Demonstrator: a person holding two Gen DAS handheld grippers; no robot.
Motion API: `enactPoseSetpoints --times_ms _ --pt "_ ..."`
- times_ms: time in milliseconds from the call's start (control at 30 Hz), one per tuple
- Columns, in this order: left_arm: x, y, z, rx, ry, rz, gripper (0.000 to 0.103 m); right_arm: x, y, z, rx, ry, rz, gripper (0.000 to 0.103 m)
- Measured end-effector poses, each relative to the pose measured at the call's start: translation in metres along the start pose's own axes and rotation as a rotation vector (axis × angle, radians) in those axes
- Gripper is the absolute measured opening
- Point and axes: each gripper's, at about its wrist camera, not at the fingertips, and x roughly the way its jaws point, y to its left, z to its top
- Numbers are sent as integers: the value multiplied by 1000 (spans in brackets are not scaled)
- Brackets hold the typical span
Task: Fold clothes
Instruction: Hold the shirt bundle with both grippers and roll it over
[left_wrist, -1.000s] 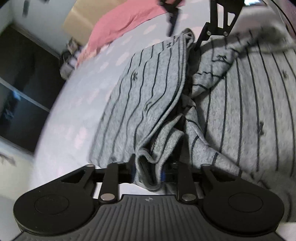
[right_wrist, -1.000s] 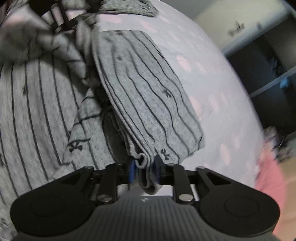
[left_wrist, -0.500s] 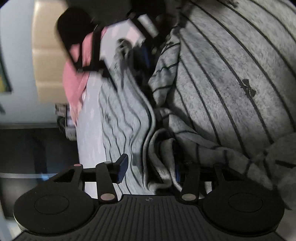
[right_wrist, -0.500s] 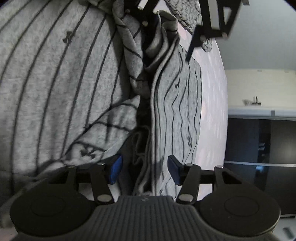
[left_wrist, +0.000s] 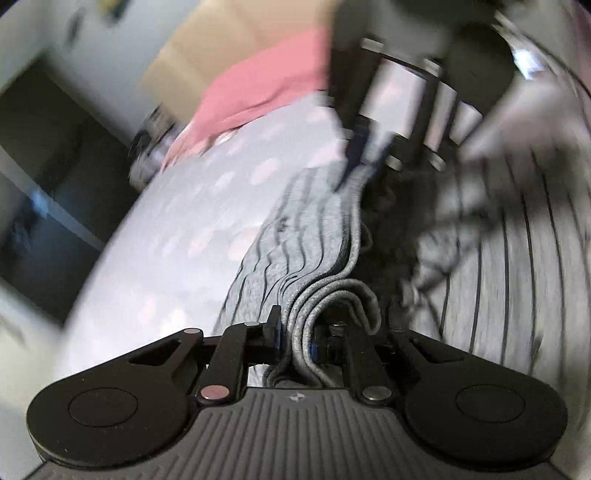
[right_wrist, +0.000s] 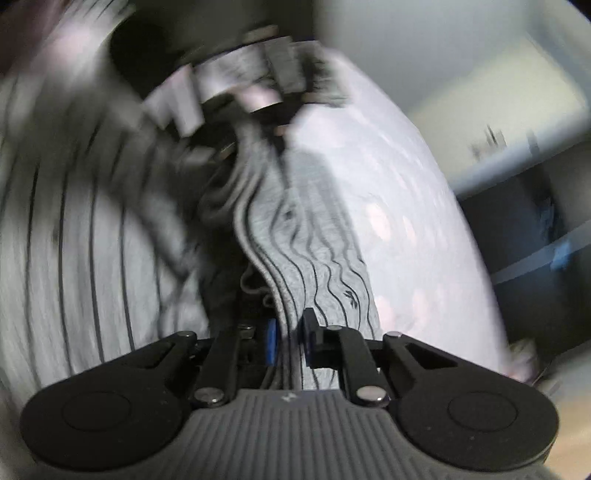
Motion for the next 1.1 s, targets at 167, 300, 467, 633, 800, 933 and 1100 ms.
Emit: enactPoseSetpoints --times_ms 167,300,467,633,800,933,1100 --pt "-7 3 -2 -147 36 -66 11 7 -26 -5 241 25 102 16" --pt "-7 -25 -10 -8 89 -60 12 -7 2 -20 206 83 133 16" --pt "-11 -56 -11 301 60 72 33 -13 13 -20 74 100 118 31" --pt "-11 -89 -19 661 7 178 44 -10 18 -11 -26 89 90 37" --pt "-6 -106 -28 903 -22 198 44 -4 29 -11 -140 88 61 37" --pt "-5 -106 -25 940 -30 189 41 -2 39 -11 -233 70 47 37" --pt "-12 -59 8 434 25 55 15 -1 36 -6 -221 48 47 29"
